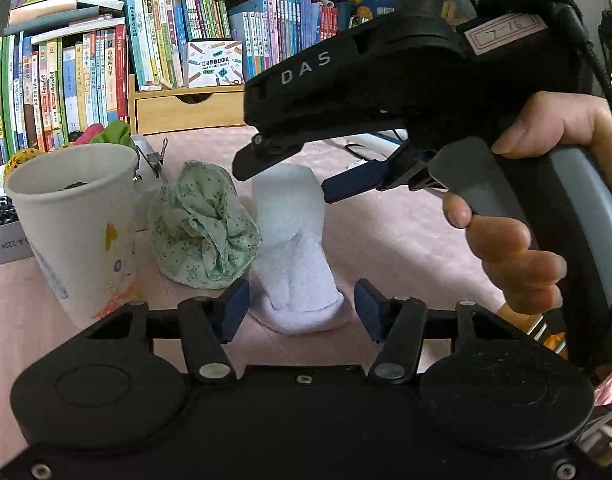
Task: Organize soft objects
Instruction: 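Grasp the white sock-like cloth with the left tool while the right tool grasps a white foam sheet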
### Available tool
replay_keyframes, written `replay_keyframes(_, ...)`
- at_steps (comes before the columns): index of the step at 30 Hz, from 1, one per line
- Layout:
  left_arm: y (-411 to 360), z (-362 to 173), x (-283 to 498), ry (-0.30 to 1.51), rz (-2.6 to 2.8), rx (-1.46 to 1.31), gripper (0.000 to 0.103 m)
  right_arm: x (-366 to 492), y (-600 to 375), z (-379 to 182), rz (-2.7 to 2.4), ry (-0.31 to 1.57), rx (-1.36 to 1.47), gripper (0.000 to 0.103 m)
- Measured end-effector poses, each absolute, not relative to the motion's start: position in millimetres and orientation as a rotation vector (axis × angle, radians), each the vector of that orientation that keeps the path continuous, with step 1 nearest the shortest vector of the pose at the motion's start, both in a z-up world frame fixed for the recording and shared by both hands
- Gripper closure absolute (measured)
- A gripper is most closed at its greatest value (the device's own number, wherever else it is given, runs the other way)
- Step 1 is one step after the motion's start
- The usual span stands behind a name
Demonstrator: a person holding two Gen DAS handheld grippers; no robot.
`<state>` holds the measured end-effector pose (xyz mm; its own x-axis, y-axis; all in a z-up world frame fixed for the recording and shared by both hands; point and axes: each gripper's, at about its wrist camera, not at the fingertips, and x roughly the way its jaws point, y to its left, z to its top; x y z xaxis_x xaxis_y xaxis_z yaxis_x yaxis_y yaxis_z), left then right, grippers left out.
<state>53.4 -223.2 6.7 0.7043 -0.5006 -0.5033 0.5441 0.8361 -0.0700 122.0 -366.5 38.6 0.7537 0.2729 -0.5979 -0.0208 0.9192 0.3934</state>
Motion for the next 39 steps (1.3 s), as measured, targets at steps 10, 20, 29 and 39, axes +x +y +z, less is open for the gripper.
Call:
replay_keyframes(10,-224,6,56,0.509,-0.577,0.120,0.058,114,-391,23,0.183,0.697,0.508,0.047)
replay_keyframes(20,-223,10,51,0.494,-0.572,0.130,0.063,98,-400,29,0.164,0.656,0.532,0.071)
replay_keyframes(29,-217,13,45,0.489,-0.570,0.127,0.063,101,-397,34,0.176,0.645,0.505,0.049)
replay_keyframes(39,-212,15,44,0.489,-0.574,0.126,0.063,117,-378,27,0.167,0.690,0.430,0.037)
